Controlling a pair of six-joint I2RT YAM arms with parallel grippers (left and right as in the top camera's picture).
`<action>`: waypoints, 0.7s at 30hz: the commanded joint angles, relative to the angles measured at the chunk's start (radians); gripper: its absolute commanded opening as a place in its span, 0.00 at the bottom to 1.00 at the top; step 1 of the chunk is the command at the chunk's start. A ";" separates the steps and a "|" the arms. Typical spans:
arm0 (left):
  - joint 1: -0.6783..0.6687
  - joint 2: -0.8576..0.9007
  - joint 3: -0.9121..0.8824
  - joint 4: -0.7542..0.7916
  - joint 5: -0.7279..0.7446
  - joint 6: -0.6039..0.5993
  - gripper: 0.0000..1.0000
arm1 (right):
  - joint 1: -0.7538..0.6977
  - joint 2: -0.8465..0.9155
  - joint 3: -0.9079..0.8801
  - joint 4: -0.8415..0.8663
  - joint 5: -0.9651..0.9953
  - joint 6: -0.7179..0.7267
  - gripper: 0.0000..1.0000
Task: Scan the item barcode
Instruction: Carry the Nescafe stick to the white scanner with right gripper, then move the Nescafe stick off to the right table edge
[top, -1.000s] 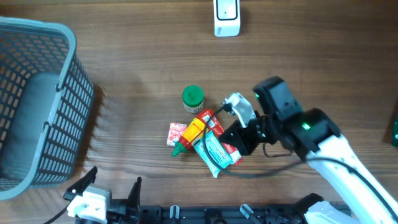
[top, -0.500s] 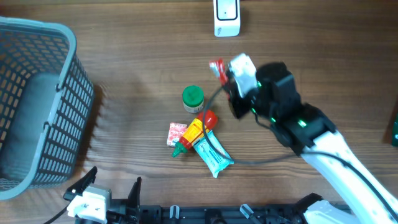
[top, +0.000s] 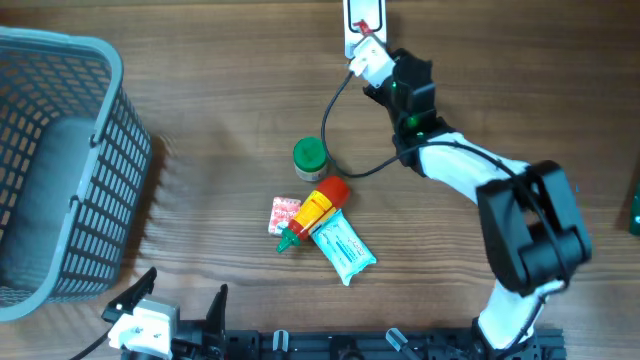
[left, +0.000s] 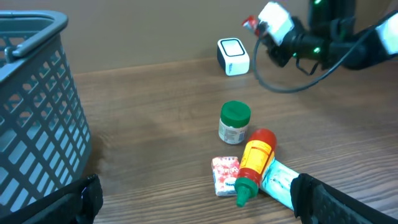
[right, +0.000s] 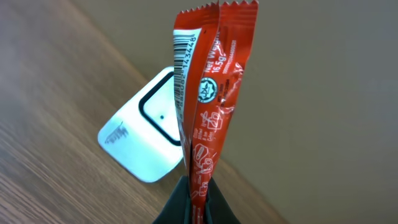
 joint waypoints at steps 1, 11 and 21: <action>-0.005 -0.008 0.000 0.003 -0.002 -0.006 1.00 | -0.015 0.103 0.133 0.006 0.049 -0.103 0.04; -0.005 -0.008 0.000 0.003 -0.002 -0.006 1.00 | -0.063 0.480 0.579 -0.076 0.185 -0.393 0.04; -0.005 -0.008 0.000 0.003 -0.002 -0.006 1.00 | -0.058 0.486 0.637 -0.064 0.338 -0.467 0.04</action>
